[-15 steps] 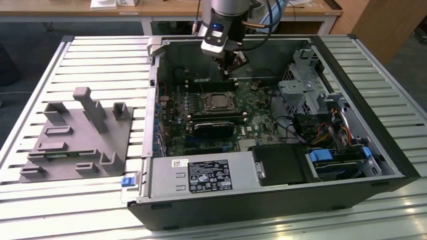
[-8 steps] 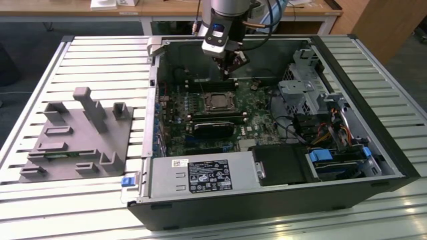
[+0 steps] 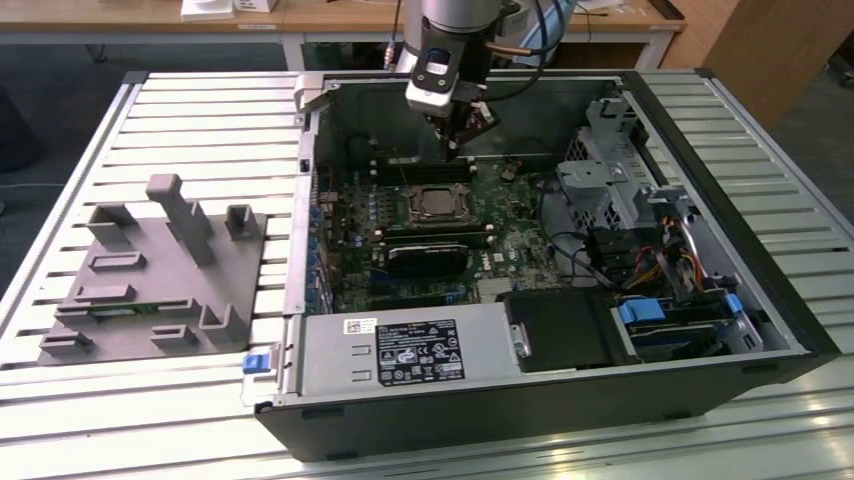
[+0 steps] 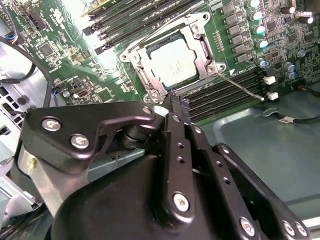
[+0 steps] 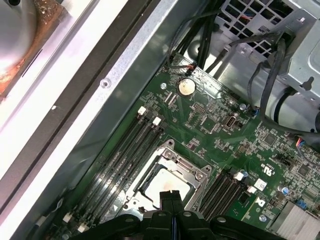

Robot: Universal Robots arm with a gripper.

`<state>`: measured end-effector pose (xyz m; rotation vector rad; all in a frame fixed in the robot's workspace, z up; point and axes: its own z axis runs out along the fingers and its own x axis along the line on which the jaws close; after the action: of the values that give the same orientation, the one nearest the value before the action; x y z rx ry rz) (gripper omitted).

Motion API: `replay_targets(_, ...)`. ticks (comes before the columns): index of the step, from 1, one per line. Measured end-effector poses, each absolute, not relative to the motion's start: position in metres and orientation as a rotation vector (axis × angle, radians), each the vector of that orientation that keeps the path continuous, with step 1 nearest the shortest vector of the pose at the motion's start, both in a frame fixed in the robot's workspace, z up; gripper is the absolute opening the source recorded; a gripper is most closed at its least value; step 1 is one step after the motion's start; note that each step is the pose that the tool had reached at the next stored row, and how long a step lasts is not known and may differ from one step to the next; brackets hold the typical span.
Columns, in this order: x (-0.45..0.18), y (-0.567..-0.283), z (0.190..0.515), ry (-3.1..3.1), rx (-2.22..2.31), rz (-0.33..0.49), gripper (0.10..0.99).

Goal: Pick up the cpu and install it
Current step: 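Install the first cpu locking lever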

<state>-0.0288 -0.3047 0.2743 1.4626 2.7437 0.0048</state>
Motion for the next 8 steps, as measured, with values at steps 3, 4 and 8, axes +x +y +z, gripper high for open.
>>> replay_targets(3, -0.0288, -0.3047, 0.2743, 2.749, 1.452, 0.005, 0.106)
replay_targets(4, -0.0288, -0.3047, 0.2743, 2.751, 1.448, 0.005, 0.106)
replay_targets(8, -0.0288, -0.3047, 0.2743, 2.759, 1.434, 0.005, 0.106)
